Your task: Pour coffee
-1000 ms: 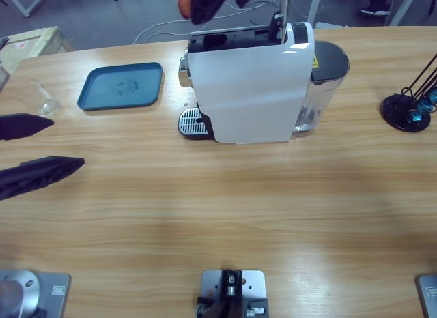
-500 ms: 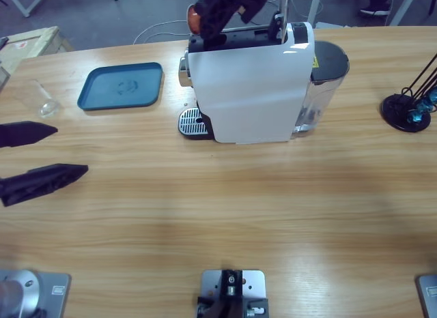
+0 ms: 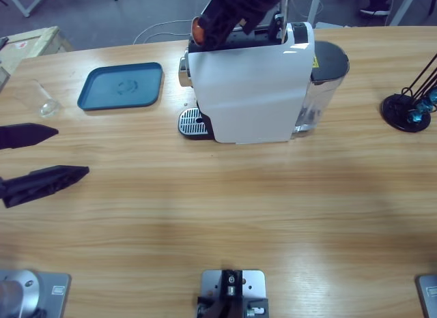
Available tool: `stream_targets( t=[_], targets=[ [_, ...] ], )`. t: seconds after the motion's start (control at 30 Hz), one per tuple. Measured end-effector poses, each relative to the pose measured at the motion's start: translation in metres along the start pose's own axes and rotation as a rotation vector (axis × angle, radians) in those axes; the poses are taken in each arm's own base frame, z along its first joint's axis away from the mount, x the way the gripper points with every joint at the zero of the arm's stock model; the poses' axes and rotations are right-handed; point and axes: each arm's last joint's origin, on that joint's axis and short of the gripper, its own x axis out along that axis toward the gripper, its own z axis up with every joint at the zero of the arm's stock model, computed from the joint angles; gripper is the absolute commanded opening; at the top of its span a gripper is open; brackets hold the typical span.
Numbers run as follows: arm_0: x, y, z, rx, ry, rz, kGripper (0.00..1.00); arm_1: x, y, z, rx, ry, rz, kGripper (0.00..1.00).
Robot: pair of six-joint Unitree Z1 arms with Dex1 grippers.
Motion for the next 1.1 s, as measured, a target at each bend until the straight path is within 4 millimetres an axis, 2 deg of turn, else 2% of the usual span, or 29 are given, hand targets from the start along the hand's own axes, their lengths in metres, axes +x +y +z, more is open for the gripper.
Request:
stream_targets(
  t=[0.03, 0.07, 0.13, 0.2, 0.27, 0.33, 0.4, 0.5, 0.53, 0.57, 0.6, 0.63, 0.67, 0.7, 0.8, 0.9, 1.0, 1.1],
  targets=[
    [0.000, 0.000, 0.000, 0.000, 0.001, 0.000, 0.996, 0.000, 0.000, 0.000, 0.000, 0.000, -0.001, 0.084],
    [0.000, 0.000, -0.001, 0.000, 0.003, 0.000, 0.996, 0.000, 0.000, 0.000, 0.000, 0.001, -0.003, 0.306],
    [0.001, 0.000, -0.002, -0.003, 0.006, 0.001, 0.996, 0.000, -0.001, 0.000, 0.001, 0.002, -0.005, 0.386],
    [0.001, 0.000, -0.003, -0.005, 0.009, 0.001, 0.996, 0.000, -0.001, -0.001, 0.003, 0.007, -0.005, 0.682],
    [0.001, 0.000, -0.003, -0.007, 0.011, 0.001, 0.996, 0.000, -0.001, -0.002, 0.004, 0.015, -0.005, 0.865],
    [0.002, 0.000, -0.004, -0.008, 0.012, 0.002, 0.996, 0.000, -0.001, -0.003, 0.005, 0.021, -0.009, 0.977],
    [0.002, 0.000, -0.004, -0.008, 0.012, 0.002, 0.996, 0.000, -0.002, -0.003, 0.006, 0.026, -0.017, 1.000],
    [0.002, 0.000, -0.004, -0.008, 0.013, 0.002, 0.996, 0.000, -0.002, -0.003, 0.006, 0.031, -0.030, 1.000],
    [0.002, 0.000, -0.004, -0.008, 0.012, 0.002, 0.996, 0.000, -0.003, -0.003, 0.006, 0.032, -0.035, 0.969],
    [0.002, 0.000, -0.004, -0.008, 0.013, 0.002, 0.996, 0.000, -0.003, -0.004, 0.006, 0.034, -0.041, 0.817],
    [0.002, 0.000, -0.004, -0.008, 0.013, 0.002, 0.996, 0.000, -0.003, -0.004, 0.006, 0.036, -0.045, 0.546],
    [0.002, 0.000, -0.004, -0.008, 0.013, 0.002, 0.996, 0.000, -0.003, -0.004, 0.006, 0.036, -0.047, 0.418],
    [0.002, 0.000, -0.004, -0.008, 0.013, 0.002, 0.996, 0.000, -0.003, -0.004, 0.007, 0.037, -0.048, 0.185],
    [0.002, 0.000, -0.004, -0.009, 0.013, 0.002, 0.996, 0.000, -0.003, -0.004, 0.007, 0.037, -0.048, 0.000],
    [0.002, 0.000, -0.004, -0.009, 0.013, 0.002, 0.996, -0.001, 0.002, -0.001, 0.003, 0.030, -0.031, 0.000],
    [0.002, 0.000, -0.004, -0.010, 0.013, 0.002, 0.996, -0.007, 0.029, 0.007, -0.007, 0.021, 0.006, 0.000],
    [0.002, 0.000, -0.004, -0.012, 0.013, 0.002, 0.996, -0.025, 0.055, 0.011, 0.080, 0.007, 0.004, 0.000],
    [0.001, 0.000, -0.004, -0.012, 0.012, 0.002, 0.996, -0.050, 0.072, -0.007, 0.239, 0.021, -0.055, 0.000]
  ],
)
